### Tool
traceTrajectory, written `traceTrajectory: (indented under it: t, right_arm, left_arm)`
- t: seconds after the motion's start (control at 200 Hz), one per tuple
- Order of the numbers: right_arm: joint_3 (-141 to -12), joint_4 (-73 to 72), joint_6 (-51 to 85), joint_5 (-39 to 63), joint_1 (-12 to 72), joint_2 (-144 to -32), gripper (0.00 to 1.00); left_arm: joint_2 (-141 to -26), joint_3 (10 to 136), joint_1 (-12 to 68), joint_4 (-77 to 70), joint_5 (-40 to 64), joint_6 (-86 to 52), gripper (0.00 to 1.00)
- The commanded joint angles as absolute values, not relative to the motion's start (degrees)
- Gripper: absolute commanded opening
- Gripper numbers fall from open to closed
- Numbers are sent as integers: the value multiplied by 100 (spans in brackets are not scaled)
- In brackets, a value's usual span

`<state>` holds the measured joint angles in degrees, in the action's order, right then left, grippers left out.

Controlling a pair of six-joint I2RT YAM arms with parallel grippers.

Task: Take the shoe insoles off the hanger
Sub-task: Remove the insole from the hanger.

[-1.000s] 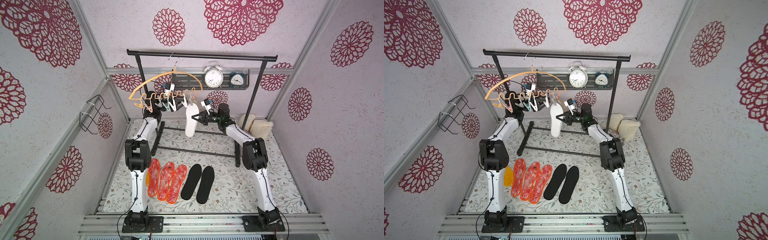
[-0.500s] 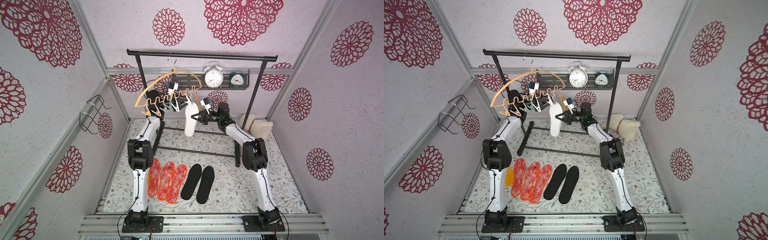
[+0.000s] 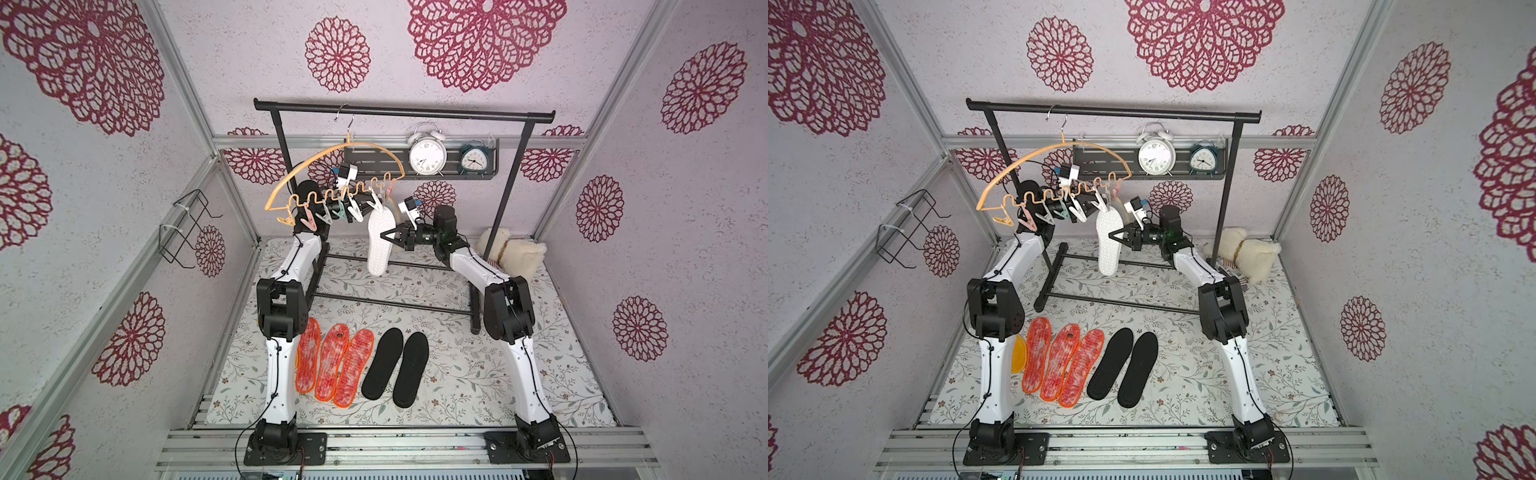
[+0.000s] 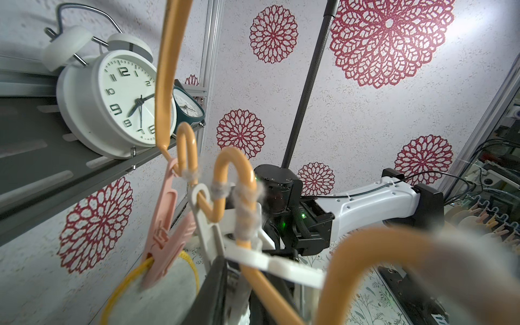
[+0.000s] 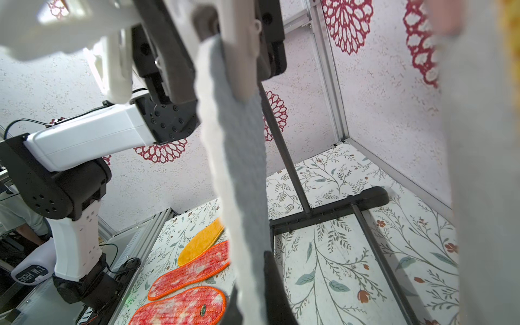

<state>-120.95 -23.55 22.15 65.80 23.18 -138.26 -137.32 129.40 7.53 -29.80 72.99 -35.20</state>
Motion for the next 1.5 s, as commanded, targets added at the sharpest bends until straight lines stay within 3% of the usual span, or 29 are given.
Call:
traceTrajectory:
  t: [0.0,0.3,0.51,0.796,1.091,1.286,1.426,1.496]
  right_arm:
    - [-12241,-2426,2276,6727,2398,-13798,2]
    - [-12234,-2408,2268,6745,2441,-13783,1]
    - [-12218,-2393,2265,6741,2443,-13764,2]
    - [-11954,-2428,2189,6637,2426,-13620,1]
    - [-11925,-670,936,5603,2387,-13358,1]
    - [-11833,-527,804,5368,2382,-13267,1]
    - [-11917,-741,1023,5598,2383,-13344,0]
    - [-11979,-767,1076,5764,2412,-13380,0]
  left_arm:
    - [-13788,13085,854,-3111,7356,-3541,21]
    - [-13759,13087,921,-3324,7324,-3713,5]
    - [-13716,13103,949,-3411,7164,-3792,0]
    - [-13689,13079,947,-3444,6854,-3815,0]
    - [-13632,12956,949,-3529,6690,-3877,0]
    - [-13622,12911,958,-3661,6730,-3967,0]
    - [-13658,12868,976,-3934,6726,-4179,32]
    - [-13668,12868,992,-3990,6727,-4210,38]
